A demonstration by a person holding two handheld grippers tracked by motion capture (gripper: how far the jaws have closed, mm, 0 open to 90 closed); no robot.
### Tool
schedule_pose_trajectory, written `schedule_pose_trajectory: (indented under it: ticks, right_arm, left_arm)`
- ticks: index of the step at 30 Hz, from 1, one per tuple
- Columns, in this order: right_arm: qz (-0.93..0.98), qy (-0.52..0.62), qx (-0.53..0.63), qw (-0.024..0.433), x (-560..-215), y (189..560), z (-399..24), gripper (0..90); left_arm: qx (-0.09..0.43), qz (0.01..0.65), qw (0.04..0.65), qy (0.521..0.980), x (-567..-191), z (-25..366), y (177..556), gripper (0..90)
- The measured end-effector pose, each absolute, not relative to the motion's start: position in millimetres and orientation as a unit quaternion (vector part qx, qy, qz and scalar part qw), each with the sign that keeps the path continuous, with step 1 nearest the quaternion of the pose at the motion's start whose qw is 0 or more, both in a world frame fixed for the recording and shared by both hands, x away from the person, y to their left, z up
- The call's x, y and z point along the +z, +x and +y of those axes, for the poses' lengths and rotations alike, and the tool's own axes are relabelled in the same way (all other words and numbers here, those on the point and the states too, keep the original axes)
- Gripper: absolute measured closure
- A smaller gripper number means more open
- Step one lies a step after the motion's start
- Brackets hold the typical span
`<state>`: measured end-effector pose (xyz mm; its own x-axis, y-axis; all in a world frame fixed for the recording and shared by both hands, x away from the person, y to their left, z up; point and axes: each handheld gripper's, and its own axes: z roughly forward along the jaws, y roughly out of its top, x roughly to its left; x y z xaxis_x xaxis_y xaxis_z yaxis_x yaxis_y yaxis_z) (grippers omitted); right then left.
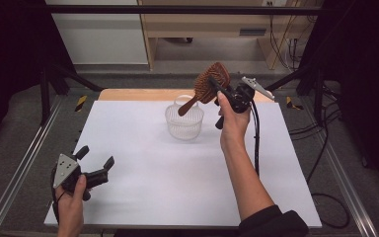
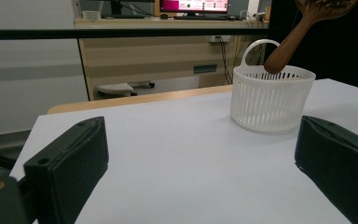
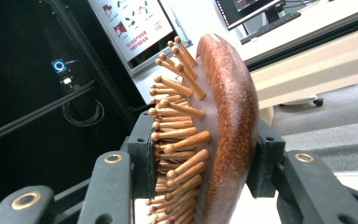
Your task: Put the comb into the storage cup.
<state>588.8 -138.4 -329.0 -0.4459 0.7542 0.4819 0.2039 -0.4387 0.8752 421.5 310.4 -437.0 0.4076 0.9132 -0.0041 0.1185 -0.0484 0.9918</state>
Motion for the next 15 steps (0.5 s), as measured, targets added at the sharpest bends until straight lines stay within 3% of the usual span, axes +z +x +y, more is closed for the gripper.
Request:
schedule_pose_trajectory:
  ticks: [15]
  right_arm:
    - [0.49,0.502,0.689,0.184,-357.9,594.9,-130.7,53.6]
  left_arm:
    - [0.356,0.411,0.555,0.629,-437.5,310.1,422.1,3.0]
